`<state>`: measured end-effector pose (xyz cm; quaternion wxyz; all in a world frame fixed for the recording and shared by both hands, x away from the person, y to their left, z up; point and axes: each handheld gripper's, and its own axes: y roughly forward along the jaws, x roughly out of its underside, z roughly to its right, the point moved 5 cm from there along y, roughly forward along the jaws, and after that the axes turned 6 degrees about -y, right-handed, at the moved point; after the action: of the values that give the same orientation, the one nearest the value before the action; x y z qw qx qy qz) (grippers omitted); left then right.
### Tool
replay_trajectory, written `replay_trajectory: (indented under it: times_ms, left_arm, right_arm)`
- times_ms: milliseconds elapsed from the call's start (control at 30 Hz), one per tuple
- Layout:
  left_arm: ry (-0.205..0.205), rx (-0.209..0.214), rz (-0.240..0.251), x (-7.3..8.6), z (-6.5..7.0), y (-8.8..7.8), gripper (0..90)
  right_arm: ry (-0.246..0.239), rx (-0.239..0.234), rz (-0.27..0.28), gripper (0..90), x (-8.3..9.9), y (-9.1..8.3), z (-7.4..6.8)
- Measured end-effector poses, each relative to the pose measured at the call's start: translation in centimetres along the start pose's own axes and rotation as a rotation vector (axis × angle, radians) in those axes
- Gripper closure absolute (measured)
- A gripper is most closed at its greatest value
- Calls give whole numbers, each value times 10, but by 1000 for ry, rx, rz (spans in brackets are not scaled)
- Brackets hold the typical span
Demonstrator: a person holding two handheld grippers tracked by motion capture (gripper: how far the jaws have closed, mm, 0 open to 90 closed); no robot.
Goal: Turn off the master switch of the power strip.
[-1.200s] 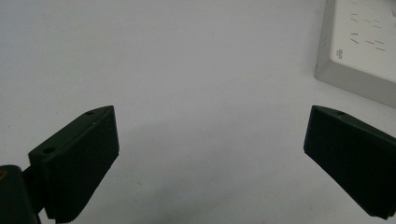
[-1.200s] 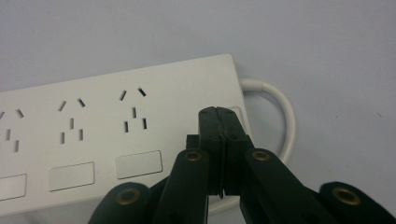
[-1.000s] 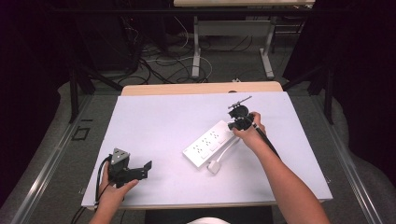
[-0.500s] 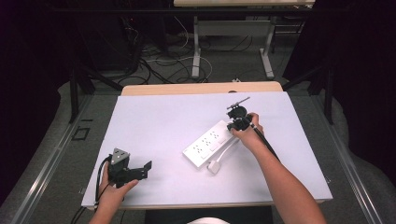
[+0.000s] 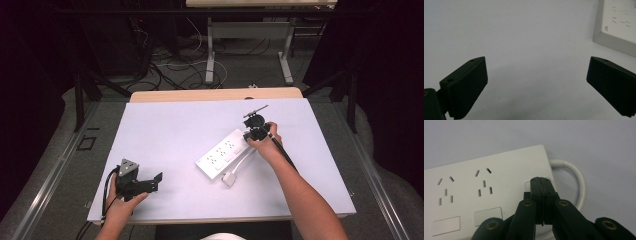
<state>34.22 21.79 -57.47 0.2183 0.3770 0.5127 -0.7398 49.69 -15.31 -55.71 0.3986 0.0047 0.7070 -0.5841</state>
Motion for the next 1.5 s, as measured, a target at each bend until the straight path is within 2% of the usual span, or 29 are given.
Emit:
replay_trajectory:
  times_ms: [267,333,433,767,967,1067,1133,1200,1300,1500]
  left_arm:
    - [7,0,-5,0,0,-1,35]
    - [7,-1,-5,0,0,-1,34]
    - [7,-1,-1,0,0,0,35]
    - [8,-2,-6,0,1,0,35]
    - [3,-1,-10,0,1,0,36]
    - [15,-4,-13,1,0,0,36]
    - [-4,-3,-7,1,0,0,36]
    - [0,-7,-6,1,-1,0,36]
    - [-2,-6,-2,1,0,0,36]
    - [-3,-4,-1,1,0,0,37]
  right_arm:
    - [-2,-7,8,900,2,2,0]
    - [24,-21,19,900,2,2,0]
    - [33,-26,23,900,3,2,1]
    - [19,-31,41,900,3,3,2]
    - [5,-16,48,888,2,1,1]
    - [2,-10,23,873,3,-1,2]
    - [12,-9,43,870,2,0,3]
    - [28,-5,39,865,2,-1,2]
    - [10,-7,61,852,2,-2,5]
    - [22,-5,59,820,2,-6,7]
